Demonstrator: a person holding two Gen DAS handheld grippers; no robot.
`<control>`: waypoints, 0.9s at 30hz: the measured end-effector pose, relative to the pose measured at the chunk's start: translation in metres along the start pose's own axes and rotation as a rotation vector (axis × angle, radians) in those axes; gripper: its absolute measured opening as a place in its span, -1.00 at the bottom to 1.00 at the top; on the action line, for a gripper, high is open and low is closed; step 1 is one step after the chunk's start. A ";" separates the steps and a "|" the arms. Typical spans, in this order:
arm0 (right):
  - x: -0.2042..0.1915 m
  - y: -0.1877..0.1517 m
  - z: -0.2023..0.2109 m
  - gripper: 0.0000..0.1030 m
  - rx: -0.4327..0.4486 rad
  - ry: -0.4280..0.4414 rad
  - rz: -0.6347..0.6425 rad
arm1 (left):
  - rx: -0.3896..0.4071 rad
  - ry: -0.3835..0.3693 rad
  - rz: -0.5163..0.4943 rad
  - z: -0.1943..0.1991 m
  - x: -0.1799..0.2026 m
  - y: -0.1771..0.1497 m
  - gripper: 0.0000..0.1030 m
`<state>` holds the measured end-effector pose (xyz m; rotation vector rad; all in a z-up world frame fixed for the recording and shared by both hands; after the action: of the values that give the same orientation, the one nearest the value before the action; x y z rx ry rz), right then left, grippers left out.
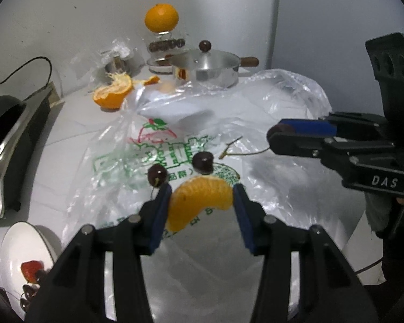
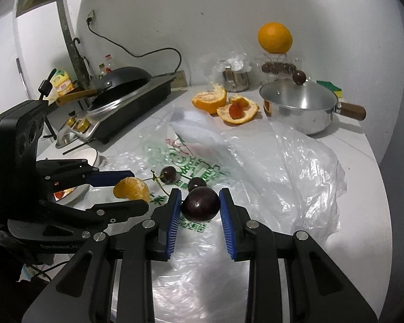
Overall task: Organize fruits
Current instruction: 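Carry the mandarin segment and cherry over the white plate with both tools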
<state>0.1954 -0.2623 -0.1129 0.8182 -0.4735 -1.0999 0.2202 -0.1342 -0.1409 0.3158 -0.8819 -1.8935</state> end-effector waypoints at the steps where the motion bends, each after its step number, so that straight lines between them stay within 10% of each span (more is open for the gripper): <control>1: -0.003 0.001 0.002 -0.40 0.003 0.000 0.003 | 0.005 0.001 0.000 0.004 0.000 -0.001 -0.07; 27: -0.077 0.007 0.026 -0.41 0.035 -0.038 0.103 | 0.114 0.035 0.029 0.083 -0.027 -0.036 -0.07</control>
<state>0.1505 -0.1992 -0.0869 0.7957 -0.5618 -1.0152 0.1625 -0.0654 -0.1116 0.4015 -0.9676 -1.8097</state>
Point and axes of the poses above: each gripper's, at about its wrist camera, not at the fingertips, and z roughly against the way its jaws point, x to its right, y to its top, the point moved 3 cm from there along -z, roughly the way its jaws point, and after that the axes turned 11 degrees about -y, right-handed, at the moved point
